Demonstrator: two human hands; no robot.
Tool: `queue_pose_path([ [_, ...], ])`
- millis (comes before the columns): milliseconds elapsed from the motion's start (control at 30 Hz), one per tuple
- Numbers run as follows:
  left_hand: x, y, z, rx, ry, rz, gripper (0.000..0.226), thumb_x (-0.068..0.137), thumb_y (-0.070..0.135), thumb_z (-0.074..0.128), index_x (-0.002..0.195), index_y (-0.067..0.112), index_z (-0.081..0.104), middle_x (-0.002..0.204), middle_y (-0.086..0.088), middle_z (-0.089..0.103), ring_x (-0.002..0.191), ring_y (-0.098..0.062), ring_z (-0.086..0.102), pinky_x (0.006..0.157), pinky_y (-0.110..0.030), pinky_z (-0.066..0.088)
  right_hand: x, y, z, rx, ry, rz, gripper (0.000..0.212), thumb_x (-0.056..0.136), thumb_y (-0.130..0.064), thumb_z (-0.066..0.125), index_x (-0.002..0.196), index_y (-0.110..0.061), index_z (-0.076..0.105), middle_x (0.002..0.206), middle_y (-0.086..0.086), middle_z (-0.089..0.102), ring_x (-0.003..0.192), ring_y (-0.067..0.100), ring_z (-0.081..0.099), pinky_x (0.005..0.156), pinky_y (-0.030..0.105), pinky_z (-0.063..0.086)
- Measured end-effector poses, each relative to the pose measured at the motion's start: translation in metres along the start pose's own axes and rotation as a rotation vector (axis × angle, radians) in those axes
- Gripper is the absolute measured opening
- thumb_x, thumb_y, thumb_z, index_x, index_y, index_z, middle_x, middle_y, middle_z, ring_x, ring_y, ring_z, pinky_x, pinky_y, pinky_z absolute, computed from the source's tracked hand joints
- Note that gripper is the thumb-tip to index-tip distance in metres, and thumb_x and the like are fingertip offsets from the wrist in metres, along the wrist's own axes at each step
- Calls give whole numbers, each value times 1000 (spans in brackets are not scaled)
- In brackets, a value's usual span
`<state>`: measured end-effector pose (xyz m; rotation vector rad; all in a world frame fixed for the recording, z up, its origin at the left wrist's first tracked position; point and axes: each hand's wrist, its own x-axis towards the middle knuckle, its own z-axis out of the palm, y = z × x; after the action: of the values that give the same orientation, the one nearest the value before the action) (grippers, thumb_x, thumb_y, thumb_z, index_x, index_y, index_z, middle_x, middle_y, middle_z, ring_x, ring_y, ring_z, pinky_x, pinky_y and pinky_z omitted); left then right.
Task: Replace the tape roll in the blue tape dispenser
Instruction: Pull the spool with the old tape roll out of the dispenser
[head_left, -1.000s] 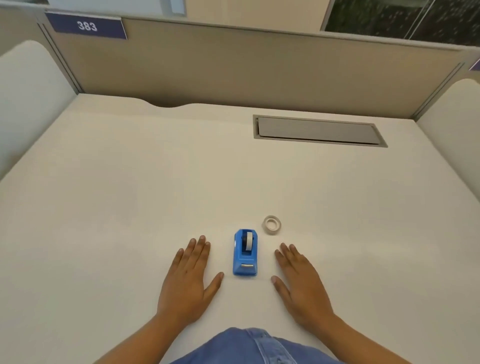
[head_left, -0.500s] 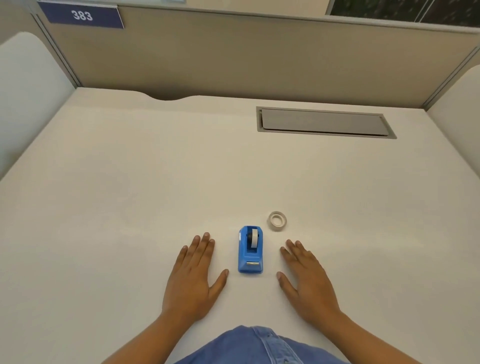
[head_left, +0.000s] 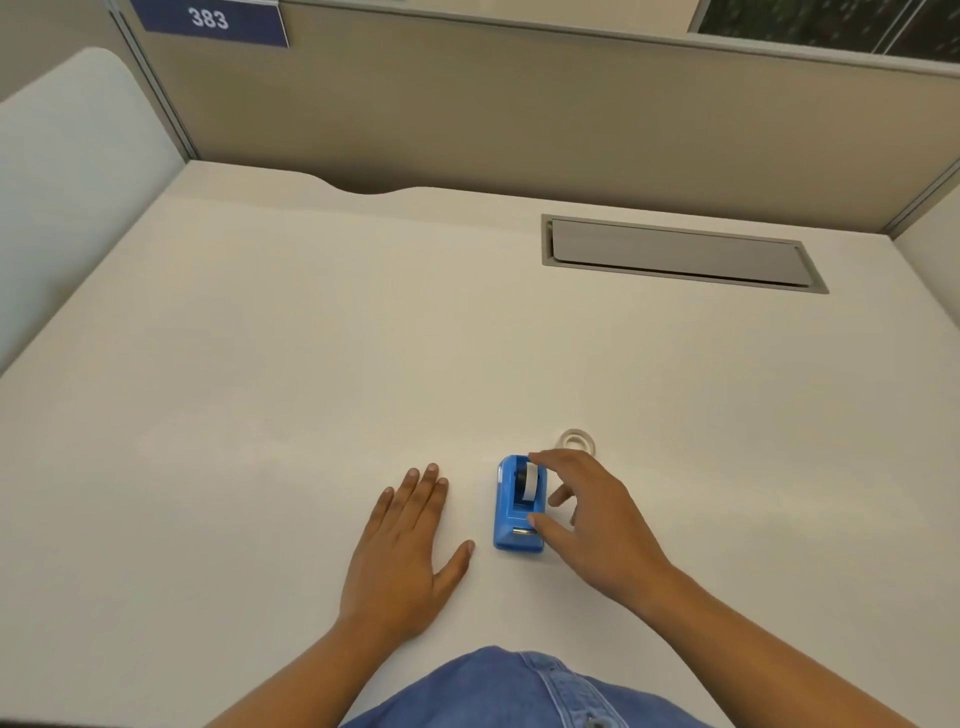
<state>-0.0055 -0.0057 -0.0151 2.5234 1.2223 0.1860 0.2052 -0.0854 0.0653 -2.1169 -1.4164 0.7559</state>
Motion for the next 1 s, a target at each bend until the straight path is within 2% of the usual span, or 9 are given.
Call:
queue_pose_path([
  [67, 0, 0, 0, -4, -9, 0, 76, 90, 67, 20, 152, 27, 1, 161, 10, -5, 148, -9, -8, 114, -25, -13, 8, -2, -2, -6, -25, -5, 57, 82, -25, 72, 131, -40, 47, 130, -21, 49, 84, 3, 63, 79, 19, 51],
  [167, 0, 0, 0, 0, -8, 0, 77, 90, 68, 21, 153, 24, 10, 161, 8, 4, 149, -12, 3, 115, -26, -9, 15, -4, -4, -44, -65, -11, 53, 81, -22, 72, 126, -41, 51, 127, -21, 53, 75, 5, 64, 80, 20, 52],
  [267, 2, 3, -1, -33, -13, -7, 87, 84, 72, 32, 152, 21, 11, 161, 7, 4, 149, -12, 2, 116, -28, -8, 21, -4, -6, -133, -113, -47, 47, 82, -21, 70, 123, -38, 54, 126, -21, 54, 77, 3, 57, 83, 19, 47],
  [367, 9, 11, -4, -121, -56, -27, 106, 76, 78, 40, 152, 21, -6, 162, 7, -7, 148, -8, -9, 121, -32, -8, 27, -6, -7, -199, -138, -85, 41, 84, -20, 68, 121, -34, 58, 125, -18, 56, 90, -1, 51, 86, 19, 45],
  [467, 25, 25, -7, -261, -99, -5, 116, 69, 80, 52, 151, 23, -7, 163, 7, 1, 148, -6, -4, 122, -33, -4, 31, -9, -7, -221, -132, -98, 36, 84, -17, 66, 116, -32, 60, 117, -16, 60, 92, 2, 53, 84, 19, 47],
  [567, 41, 36, -8, -410, -122, 16, 117, 65, 77, 61, 151, 28, 1, 161, 11, 12, 145, 1, 3, 122, -32, -3, 34, -13, -7, -229, -134, -98, 31, 84, -16, 65, 111, -31, 62, 107, -13, 62, 87, 6, 56, 79, 22, 50],
  [733, 47, 35, -2, -225, -136, 164, 102, 69, 86, 45, 149, 39, 4, 160, 18, 15, 149, -5, -2, 123, -41, 1, 37, -16, -8, -278, -174, -109, 27, 82, -18, 66, 106, -30, 60, 99, -8, 61, 80, 9, 57, 76, 30, 54],
  [1000, 48, 33, 2, -184, -138, 162, 102, 69, 88, 41, 150, 40, 0, 161, 19, 12, 148, -4, -5, 123, -41, 0, 42, -21, -9, -322, -195, -114, 20, 83, -21, 67, 99, -28, 58, 98, -8, 62, 80, 10, 53, 73, 29, 51],
])
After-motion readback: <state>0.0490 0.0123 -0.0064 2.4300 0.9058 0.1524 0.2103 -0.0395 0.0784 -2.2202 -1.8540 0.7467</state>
